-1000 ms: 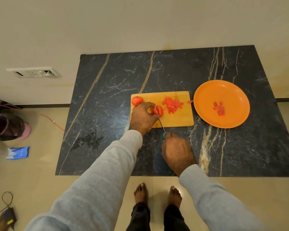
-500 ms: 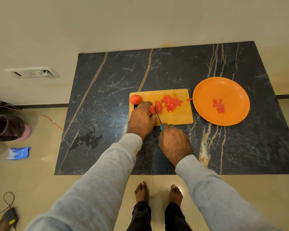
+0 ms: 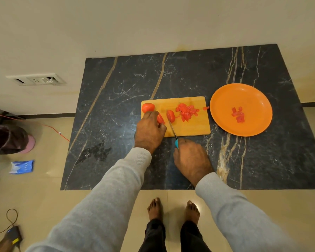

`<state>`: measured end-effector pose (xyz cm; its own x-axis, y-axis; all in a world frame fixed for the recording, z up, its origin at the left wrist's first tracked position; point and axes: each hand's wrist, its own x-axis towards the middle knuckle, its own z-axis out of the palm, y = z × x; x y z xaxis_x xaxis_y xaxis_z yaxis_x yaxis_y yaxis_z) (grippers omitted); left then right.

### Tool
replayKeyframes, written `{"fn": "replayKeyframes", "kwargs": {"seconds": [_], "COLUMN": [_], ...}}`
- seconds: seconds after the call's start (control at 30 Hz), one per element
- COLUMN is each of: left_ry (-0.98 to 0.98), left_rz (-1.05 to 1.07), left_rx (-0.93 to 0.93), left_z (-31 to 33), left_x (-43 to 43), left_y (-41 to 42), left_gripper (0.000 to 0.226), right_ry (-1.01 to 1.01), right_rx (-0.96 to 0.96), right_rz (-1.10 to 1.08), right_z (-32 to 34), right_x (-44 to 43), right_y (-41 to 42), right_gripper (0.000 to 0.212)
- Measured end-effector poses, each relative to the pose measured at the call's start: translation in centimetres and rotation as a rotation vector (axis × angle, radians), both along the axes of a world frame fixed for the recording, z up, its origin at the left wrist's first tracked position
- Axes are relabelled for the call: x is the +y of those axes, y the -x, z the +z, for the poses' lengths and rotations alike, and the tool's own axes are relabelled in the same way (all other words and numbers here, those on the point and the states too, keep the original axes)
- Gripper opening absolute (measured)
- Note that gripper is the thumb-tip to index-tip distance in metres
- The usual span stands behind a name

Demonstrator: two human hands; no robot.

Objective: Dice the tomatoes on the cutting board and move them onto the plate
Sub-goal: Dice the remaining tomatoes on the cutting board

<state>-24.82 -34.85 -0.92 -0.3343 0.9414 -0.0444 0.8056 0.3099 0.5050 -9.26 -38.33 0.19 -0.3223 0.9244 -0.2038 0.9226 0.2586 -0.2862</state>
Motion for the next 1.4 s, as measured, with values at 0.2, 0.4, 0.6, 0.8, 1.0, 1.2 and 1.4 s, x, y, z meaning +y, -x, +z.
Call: {"fn": "replayKeyframes", "kwargs": {"seconds": [0.2,0.4,0.6,0.8,1.0,1.2,1.4], "left_ry": [0.119,0.094,0.006,0.083,0.229,0.223,0.177], "left_rz": [-0.026,-0.028,-0.198,-0.322,-0.443,-0.357,-0.222], "left_rx": [-0.007,0.009,0.078,0.153,0.213,0.09,-0.039], "left_z": [0.2,0.4,1.4,1.6,2.0,2.0,1.1], "left_x": [-0.3,-0.9,1.0,4.2,6.3,4.9,2.8], "left_y": [2.3,3.8,0.9,-2.0,-2.3,-1.8,-1.5], "left_gripper": [0.043,0.044,0.045,0.054,0.058,0.059,0.049], "right_ry": [-0.038,-0.086,-0.163,-0.152,-0.147,-0.163,-0.154], "right_rx": [0.156,0.218,0.311,0.27,0.284,0.321,0.323], "right_rz": [-0.032,-0.046,-0.209,-0.258,-0.292,-0.257,-0.226], "right_z": [0.7,0.9,1.7,1.2,1.0,0.8,0.5], "right_x": [0.4,0.3,1.4,2.7,3.4,3.6,3.8], "right_y": [-0.1,-0.4,-2.3,-4.8,-5.5,-4.9,-4.4], "right_gripper": [0.03,0.028,0.027,0.03,0.032,0.029,0.032]}}
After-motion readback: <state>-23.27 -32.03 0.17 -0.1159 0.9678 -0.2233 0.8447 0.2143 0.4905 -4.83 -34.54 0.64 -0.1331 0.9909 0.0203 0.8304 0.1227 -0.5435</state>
